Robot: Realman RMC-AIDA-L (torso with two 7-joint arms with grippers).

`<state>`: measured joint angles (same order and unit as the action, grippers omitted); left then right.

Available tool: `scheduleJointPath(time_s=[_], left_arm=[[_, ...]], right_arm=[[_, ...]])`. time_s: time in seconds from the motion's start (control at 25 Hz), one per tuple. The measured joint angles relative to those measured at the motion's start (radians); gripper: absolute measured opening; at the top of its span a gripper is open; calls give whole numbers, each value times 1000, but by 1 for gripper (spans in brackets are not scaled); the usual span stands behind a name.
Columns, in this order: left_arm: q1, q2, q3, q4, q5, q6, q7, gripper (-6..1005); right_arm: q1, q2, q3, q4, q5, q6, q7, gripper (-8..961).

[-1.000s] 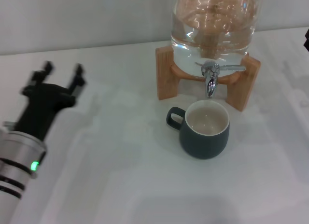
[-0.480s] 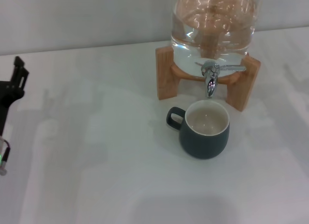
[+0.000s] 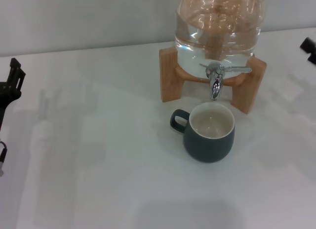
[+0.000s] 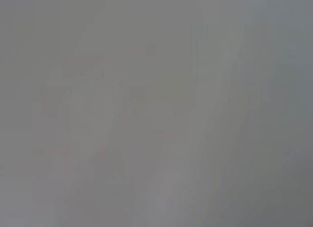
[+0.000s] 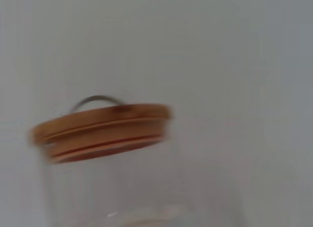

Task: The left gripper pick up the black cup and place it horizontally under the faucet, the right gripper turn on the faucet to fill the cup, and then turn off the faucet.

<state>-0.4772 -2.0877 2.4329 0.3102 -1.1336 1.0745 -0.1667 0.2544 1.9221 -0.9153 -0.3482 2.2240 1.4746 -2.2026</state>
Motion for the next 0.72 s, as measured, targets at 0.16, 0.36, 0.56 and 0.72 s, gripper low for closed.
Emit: scheduleJointPath(time_s=[0.16, 0.36, 0.56, 0.72], left_arm=[[-8, 2, 0, -1, 0, -16, 0, 740], [-11, 2, 0, -2, -1, -29, 0, 740], [-11, 1, 0, -2, -2, -31, 0, 740], [-11, 0, 0, -3, -2, -36, 0, 740]], right_arm=[[11, -20, -1, -1, -118, 73, 51, 820], [26, -16, -1, -3, -216, 102, 71, 820], [34, 5, -2, -9, -259, 103, 73, 820], [41, 16, -3, -13, -270, 104, 73, 818]])
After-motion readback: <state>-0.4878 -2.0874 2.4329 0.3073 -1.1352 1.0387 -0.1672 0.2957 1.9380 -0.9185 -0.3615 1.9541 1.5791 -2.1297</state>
